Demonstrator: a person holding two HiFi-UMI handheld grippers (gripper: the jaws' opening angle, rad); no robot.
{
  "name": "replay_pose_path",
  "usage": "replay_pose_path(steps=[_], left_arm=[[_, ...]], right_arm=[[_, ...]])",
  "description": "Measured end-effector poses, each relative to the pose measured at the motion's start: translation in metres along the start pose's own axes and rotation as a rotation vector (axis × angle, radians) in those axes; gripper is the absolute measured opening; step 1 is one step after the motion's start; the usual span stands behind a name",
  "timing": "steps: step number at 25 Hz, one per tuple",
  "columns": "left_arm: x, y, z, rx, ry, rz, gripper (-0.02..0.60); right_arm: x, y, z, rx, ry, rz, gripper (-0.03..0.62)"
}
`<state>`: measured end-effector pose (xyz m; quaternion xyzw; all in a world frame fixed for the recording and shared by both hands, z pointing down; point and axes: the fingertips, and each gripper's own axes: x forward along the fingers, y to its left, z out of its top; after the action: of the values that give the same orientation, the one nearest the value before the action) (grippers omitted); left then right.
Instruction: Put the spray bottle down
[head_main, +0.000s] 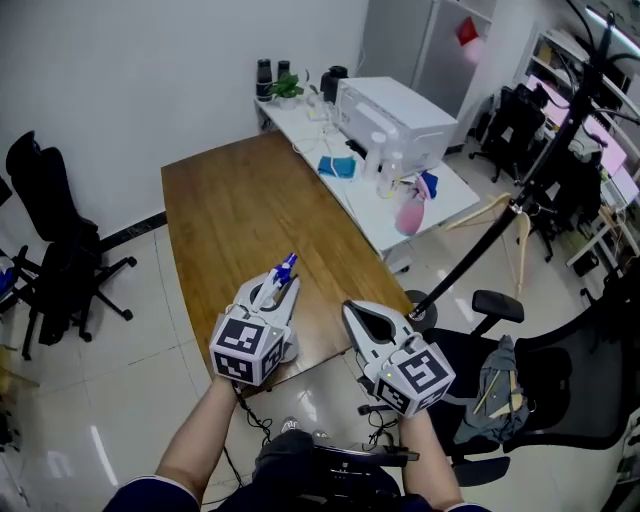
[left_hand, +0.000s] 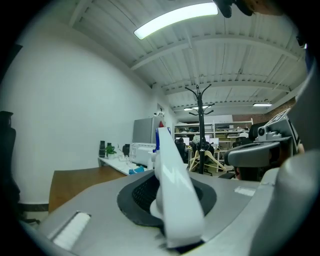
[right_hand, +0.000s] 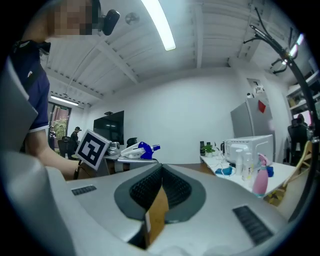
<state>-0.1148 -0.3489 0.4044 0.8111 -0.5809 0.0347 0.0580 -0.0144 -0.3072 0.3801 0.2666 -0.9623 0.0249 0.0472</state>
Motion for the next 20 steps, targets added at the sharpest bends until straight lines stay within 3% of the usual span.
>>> replay_pose_path(steps=[11,20], left_arm=[[0.109,-0.011,0.012,0.082,-0.119,-0.129,0.066],[0.165,0.004,0.002,0.086,-0.119,-0.098,0.067]], right_arm=[[-0.029,-0.052,-0.01,0.024,0.022,-0.187,0.005],[-0.026,-0.066,-0.021,0.038,0.047,-0.219,0.005]])
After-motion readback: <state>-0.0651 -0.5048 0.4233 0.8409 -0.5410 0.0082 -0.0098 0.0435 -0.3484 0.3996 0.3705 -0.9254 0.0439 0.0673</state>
